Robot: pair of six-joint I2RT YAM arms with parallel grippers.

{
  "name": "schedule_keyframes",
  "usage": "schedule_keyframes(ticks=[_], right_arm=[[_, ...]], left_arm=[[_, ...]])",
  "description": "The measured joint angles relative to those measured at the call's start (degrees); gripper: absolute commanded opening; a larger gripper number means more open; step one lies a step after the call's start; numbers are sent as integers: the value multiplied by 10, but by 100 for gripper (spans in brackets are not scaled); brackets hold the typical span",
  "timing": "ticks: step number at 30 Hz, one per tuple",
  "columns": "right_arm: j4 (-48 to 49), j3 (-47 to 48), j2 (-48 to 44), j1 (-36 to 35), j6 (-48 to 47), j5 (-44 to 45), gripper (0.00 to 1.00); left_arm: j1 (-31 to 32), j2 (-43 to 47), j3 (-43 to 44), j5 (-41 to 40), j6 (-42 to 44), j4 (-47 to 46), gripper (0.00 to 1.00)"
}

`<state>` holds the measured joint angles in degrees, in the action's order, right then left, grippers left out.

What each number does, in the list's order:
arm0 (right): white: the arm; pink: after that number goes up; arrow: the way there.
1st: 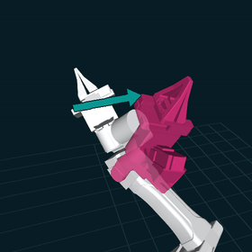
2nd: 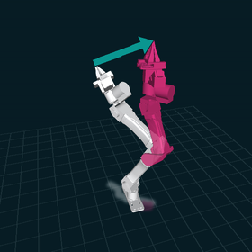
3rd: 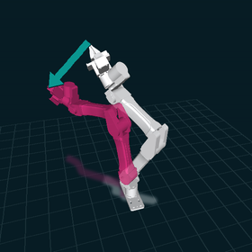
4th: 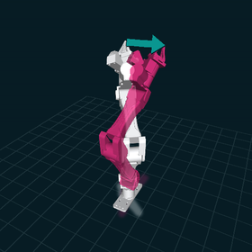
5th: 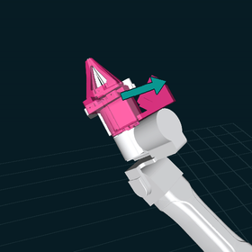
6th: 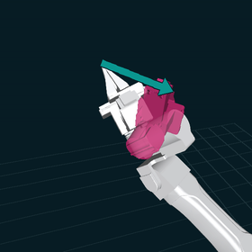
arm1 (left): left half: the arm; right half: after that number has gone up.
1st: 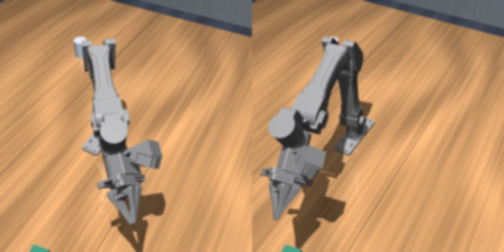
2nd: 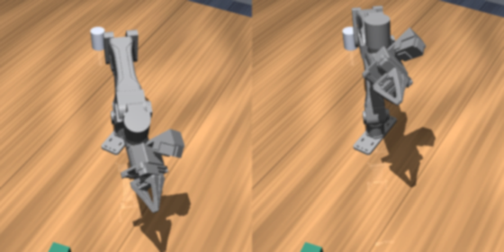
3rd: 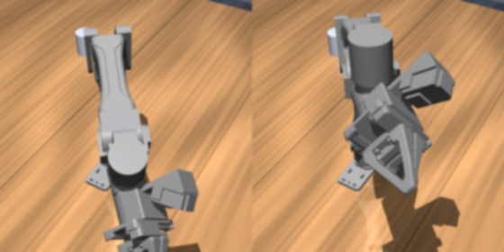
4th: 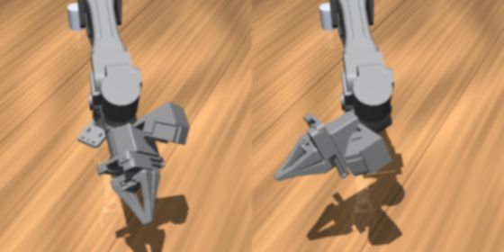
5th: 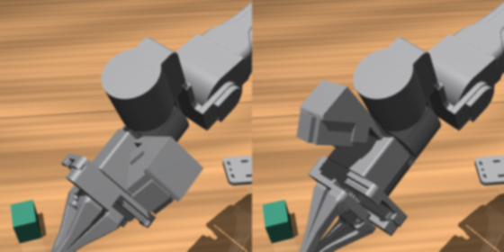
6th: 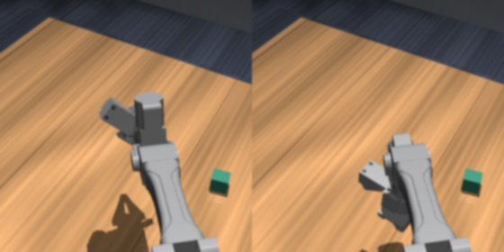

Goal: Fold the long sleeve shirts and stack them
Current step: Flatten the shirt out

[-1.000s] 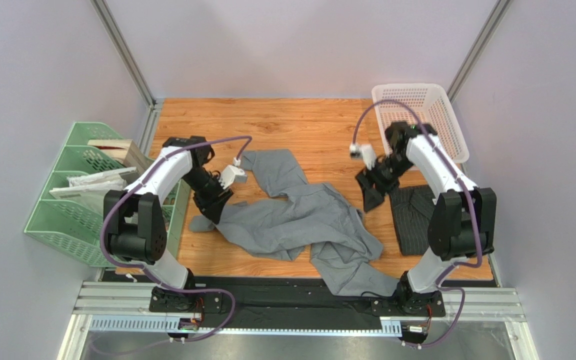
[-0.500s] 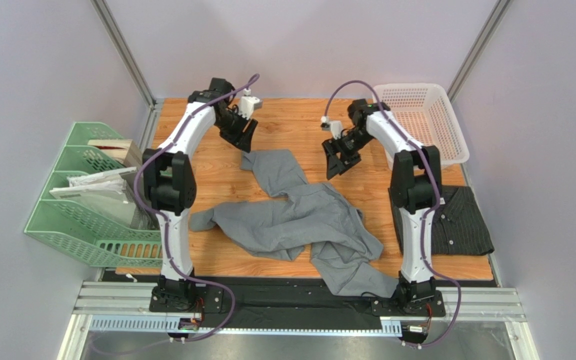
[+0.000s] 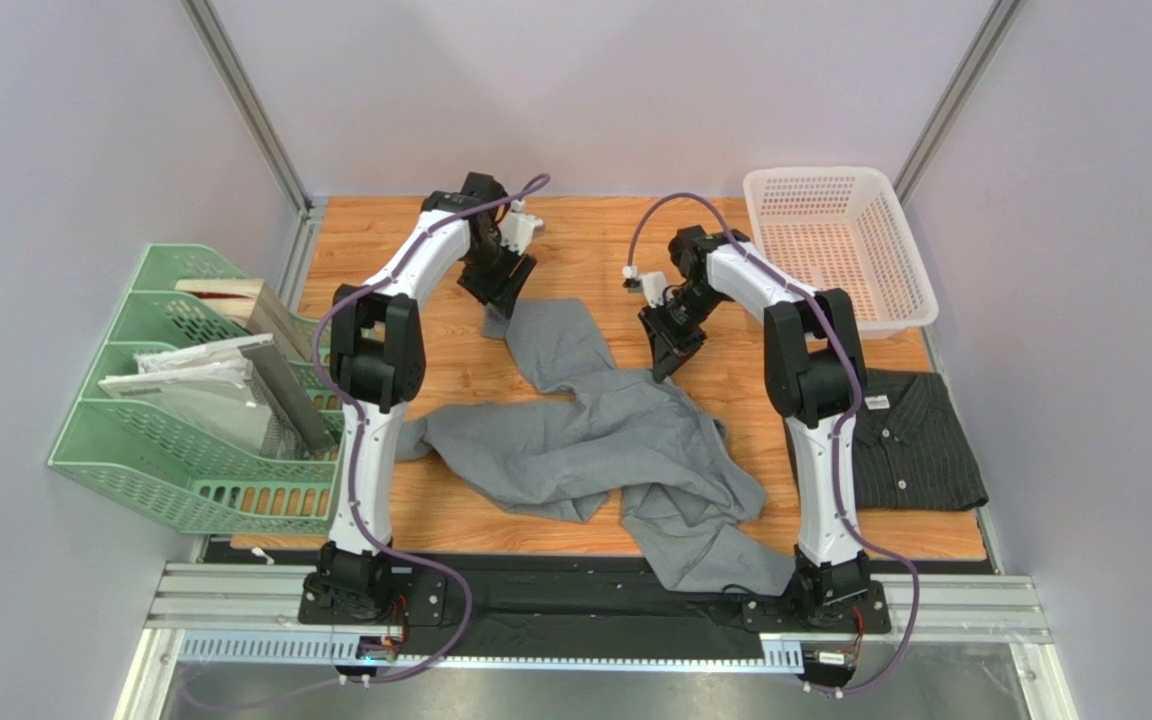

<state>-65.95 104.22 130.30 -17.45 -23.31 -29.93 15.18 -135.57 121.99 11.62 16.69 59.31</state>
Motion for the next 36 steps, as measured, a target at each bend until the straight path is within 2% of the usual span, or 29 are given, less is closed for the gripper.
schedule_keyframes(ticks=[1,3,4,5,6,7,11,15,16,19,20,23,27,30,35,36], right_arm=[[3,0,0,0,0,5,3],[5,0,0,0,1,11,0],[4,0,0,0,1,13,0],[4,0,-1,0,1,14,0],[5,-3,-2,0,1,14,0],[4,-6,-5,0,1,14,0],[-8,-24,-35,5,0,11,0],[-26,-27,-82,21,-8,-6,0],[-30,-27,-92,27,-11,-10,0],[-50,-37,-114,43,-27,-26,0],[-56,-41,-115,46,-30,-30,0],[-70,-57,-107,47,-34,-43,0],[-84,-69,-95,41,-37,-55,0],[-94,-80,-95,38,-47,-63,0],[-100,-129,-95,34,-69,-65,0],[-101,-136,-95,34,-70,-64,0]], left_arm=[[0,-2,5,-2,-1,1,57],[-1,-9,17,-2,-2,0,45],[-1,-14,23,-2,-3,1,22],[-1,-21,30,-1,-3,2,9],[-1,-27,36,0,-7,5,1],[-1,-37,47,0,-4,11,0],[-7,-67,92,24,-2,29,0],[-17,-43,102,75,2,16,0],[-19,-23,84,83,4,-2,9],[-22,37,44,101,11,-11,68],[-22,44,49,104,16,-13,84],[-14,33,92,106,13,-6,85],[-2,-12,127,92,7,-3,81],[3,-52,132,73,5,0,76],[11,-93,132,33,9,19,75],[13,-96,132,25,11,22,59]])
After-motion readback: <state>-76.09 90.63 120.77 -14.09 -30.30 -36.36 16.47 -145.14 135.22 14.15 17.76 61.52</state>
